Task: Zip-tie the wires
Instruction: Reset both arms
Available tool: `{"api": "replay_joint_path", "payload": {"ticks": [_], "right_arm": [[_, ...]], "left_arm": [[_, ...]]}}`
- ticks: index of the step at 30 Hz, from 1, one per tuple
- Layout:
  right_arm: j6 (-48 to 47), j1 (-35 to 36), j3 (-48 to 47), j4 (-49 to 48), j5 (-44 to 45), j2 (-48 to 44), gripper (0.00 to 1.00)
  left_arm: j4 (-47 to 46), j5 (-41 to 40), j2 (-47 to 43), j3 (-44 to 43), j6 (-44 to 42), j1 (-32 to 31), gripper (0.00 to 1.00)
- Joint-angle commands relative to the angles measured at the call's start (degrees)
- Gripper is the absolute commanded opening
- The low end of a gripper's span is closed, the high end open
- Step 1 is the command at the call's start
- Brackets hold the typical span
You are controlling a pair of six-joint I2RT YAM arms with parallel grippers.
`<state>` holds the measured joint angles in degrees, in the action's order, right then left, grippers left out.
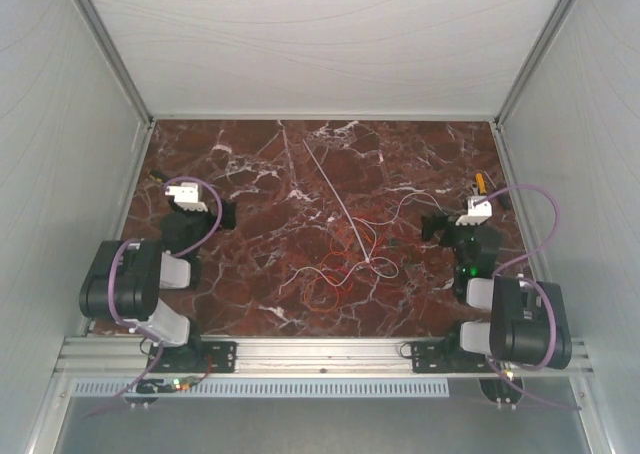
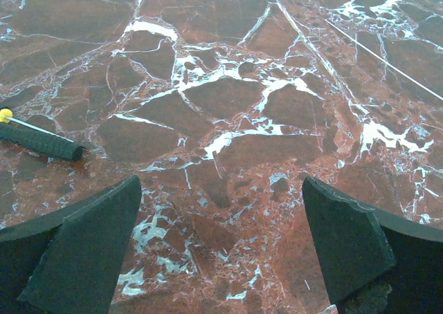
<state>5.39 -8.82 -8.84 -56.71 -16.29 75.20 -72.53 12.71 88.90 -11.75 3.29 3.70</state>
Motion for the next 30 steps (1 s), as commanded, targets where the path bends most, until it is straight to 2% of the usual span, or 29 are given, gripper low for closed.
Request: {"api": "replay_joint_path", "payload": {"ticks": [1, 5, 7, 8, 9, 10, 11, 13, 30], "right_arm": [[-0.44, -0.61, 1.14, -5.20, 4.36, -2.27, 0.98], [1.49, 0.14, -2.85, -9.12, -0.86, 6.05, 0.98], [-0.48, 2.62, -4.57, -9.84, 1.20, 11.37, 0.98], [-0.91, 3.74, -4.76, -14.60, 2.22, 15.81, 0.98], [-1.47, 3.65, -6.23, -14.75, -0.25, 16.80, 0.98], [-3.58, 4.71, -9.04, -4.32, 0.49, 14.80, 0.98], [-4.70, 7.10, -10.37, -3.07, 4.87, 15.54, 0.98], [-4.91, 7.44, -10.65, -1.58, 5.98, 14.91, 0.98], [-5.06, 7.67, -10.32, -2.36, 6.54, 14.95, 0.98]], "left_arm": [[-3.23, 1.13, 0.13, -1.44, -0.30, 0.13, 1.00], [-3.25, 1.12, 0.09, -1.44, -0.30, 0.10, 1.00], [-3.25, 1.10, 0.13, -1.44, -0.30, 0.14, 1.00], [-3.23, 1.11, 0.13, -1.44, -0.28, 0.10, 1.00], [-3.23, 1.08, 0.09, -1.46, -0.30, 0.07, 1.00], [-3.23, 1.08, 0.12, -1.44, -0.26, 0.04, 1.00], [-3.15, 1.10, 0.09, -1.48, -0.28, 0.00, 1.00], [-3.16, 1.09, 0.13, -1.45, -0.33, 0.00, 1.00], [-3.19, 1.04, 0.12, -1.44, -0.30, 0.07, 1.00]]}}
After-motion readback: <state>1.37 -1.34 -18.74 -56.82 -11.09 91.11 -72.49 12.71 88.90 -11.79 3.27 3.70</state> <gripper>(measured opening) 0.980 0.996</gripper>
